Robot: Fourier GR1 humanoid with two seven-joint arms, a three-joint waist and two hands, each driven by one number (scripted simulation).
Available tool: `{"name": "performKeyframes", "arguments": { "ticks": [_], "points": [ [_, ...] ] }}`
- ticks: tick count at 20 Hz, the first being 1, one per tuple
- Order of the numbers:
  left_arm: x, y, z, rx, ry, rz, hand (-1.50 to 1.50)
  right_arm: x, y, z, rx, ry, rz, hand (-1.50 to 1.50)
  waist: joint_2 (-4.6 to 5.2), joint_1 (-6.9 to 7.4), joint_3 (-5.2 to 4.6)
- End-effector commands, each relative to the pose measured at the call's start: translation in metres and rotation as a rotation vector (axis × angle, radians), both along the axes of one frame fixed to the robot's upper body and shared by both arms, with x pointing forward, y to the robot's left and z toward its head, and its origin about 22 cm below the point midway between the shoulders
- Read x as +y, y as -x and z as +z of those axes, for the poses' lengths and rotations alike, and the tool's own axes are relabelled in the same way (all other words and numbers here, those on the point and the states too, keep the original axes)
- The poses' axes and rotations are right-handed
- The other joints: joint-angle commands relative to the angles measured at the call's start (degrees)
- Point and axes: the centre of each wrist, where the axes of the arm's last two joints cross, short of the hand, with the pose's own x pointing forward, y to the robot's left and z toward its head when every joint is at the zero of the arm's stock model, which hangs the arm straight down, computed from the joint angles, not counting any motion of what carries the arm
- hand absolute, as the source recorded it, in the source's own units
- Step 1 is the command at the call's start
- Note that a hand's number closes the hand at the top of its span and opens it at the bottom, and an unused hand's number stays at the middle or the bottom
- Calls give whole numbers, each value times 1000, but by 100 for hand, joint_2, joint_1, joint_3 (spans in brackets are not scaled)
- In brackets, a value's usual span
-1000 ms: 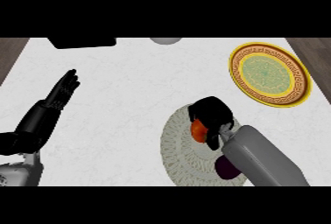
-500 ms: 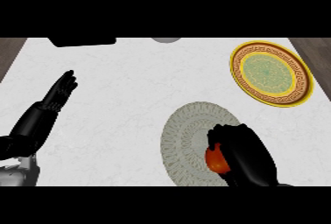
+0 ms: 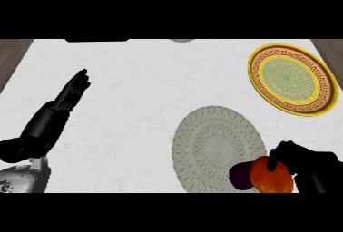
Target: Pick the tomato from the placemat and place it in the plate
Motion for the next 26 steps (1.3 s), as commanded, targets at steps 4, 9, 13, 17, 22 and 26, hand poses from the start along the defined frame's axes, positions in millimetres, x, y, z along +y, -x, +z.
{"name": "performKeyframes", "arguments": {
  "ticks": [4, 9, 13, 17, 22, 26],
  "points": [
    [-7, -5, 5, -13, -2, -24, 0, -38, -33, 17, -64, -28, -98, 150, 32, 136, 0],
    [-15, -4, 4, 0, 18, -27, 0, -48, -62, -9, -62, -91, -107, 150, 31, 151, 1],
    [-2, 0, 3, -13, 11, -31, 0, -76, -107, -17, -99, -158, -127, 150, 42, 195, 2],
    [-13, -17, -2, -13, -5, -19, 0, -92, -143, -10, -157, -192, -165, 150, 51, 173, 0],
    [6, -4, 21, -22, 10, -32, 0, -135, -179, -44, -155, -148, -191, 150, 59, 264, 5],
    [-7, 1, -14, 0, 24, -52, 0, -167, -200, -49, -75, -104, -240, 150, 76, 295, 3]
  ]
}}
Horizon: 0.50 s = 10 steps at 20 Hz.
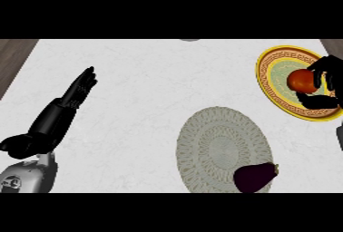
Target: Pick the tomato from the placemat and place it in the plate
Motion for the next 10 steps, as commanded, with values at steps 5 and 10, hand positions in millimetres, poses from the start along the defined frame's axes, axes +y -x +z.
{"name": "performKeyframes", "arguments": {
  "ticks": [5, 10],
  "points": [
    [-11, 6, 4, -9, -6, -9, 0, -30, -27, -52, 257, -93, -159, -150, 23, 108, 6],
    [4, 6, 5, -19, -21, -51, 0, -36, -41, -72, 248, -79, -128, -150, 56, 177, 13]
  ]
}}
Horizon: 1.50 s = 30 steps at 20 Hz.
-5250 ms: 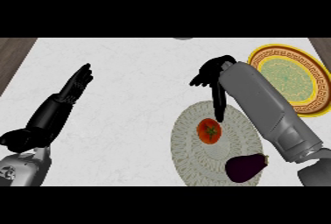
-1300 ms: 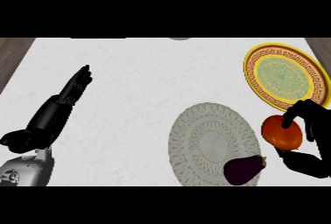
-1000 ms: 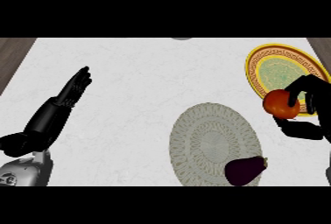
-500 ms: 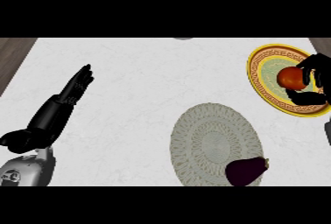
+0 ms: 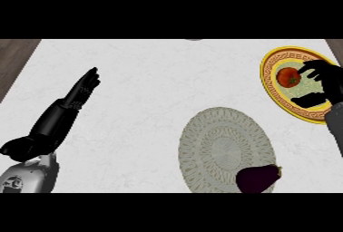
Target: Pick the tomato from the placemat and place it in the plate
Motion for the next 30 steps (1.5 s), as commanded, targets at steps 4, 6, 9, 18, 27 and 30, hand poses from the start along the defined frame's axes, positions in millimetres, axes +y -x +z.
{"name": "performKeyframes", "arguments": {
  "ticks": [4, 6, 9, 18, 27, 30],
  "points": [
    [6, -11, 8, -2, 16, 22, 0, -11, 6, -36, -93, -53, 76, -150, 16, -23, 7],
    [10, -7, 4, -9, -7, 10, 0, -15, -8, -13, -134, -95, 93, -150, 16, 1, 5],
    [-7, -3, 4, 8, 23, 20, 0, -27, -1, -13, -227, -162, 146, -150, 11, -21, 10],
    [6, 0, 7, 11, 5, 38, 0, -50, -3, 15, -303, -675, 269, -150, -78, -174, -2],
    [13, -3, -2, 1, -4, 45, 0, -139, 58, 35, -348, -963, 323, -150, -43, -213, -2],
    [5, -5, -10, 11, 2, 18, 0, -157, 79, 31, -347, -956, 331, -150, -14, -148, 3]
  ]
}}
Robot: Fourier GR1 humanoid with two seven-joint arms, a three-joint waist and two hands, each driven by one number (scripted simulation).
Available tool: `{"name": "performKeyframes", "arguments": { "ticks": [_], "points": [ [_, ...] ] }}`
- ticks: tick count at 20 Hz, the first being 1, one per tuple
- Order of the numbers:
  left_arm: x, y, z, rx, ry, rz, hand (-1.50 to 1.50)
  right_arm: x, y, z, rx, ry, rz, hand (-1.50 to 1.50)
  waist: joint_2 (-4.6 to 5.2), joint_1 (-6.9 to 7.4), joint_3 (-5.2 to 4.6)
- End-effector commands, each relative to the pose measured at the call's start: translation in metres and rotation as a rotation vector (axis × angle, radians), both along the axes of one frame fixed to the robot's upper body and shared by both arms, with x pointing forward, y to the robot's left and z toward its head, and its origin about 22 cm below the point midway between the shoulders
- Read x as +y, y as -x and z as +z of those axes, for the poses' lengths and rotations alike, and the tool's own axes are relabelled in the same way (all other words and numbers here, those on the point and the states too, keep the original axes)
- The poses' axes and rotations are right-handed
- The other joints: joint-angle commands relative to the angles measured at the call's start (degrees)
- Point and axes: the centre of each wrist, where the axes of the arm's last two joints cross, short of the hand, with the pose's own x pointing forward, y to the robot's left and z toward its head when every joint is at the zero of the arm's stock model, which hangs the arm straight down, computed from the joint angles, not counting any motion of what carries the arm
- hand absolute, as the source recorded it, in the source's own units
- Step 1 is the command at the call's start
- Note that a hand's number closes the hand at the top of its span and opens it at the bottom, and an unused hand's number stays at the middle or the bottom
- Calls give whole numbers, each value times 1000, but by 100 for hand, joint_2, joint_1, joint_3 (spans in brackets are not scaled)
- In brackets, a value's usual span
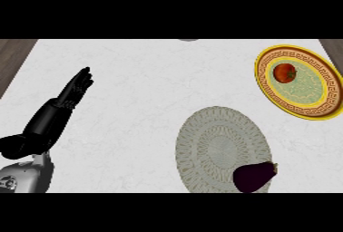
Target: Pick the tomato from the placemat and place it in the plate
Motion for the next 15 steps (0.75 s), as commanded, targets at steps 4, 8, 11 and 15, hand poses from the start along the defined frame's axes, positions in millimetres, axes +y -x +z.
{"name": "performKeyframes", "arguments": {
  "ticks": [4, 8, 11, 15],
  "points": [
    [-23, -13, 6, 4, 1, -3, 0, -50, 43, 25, 2, -10, 49, -150, 34, 32, 10],
    [-13, 1, -2, -5, -15, -12, 0, -60, 60, 20, -16, -30, 53, -150, 21, 57, 10],
    [-5, 0, -6, 16, 9, 3, 0, -69, 73, 22, -16, -5, 64, -150, 8, 20, 7],
    [-18, 5, 3, -10, -2, -15, 0, -72, 76, 26, 10, 15, 112, -150, 9, 63, 16]
  ]
}}
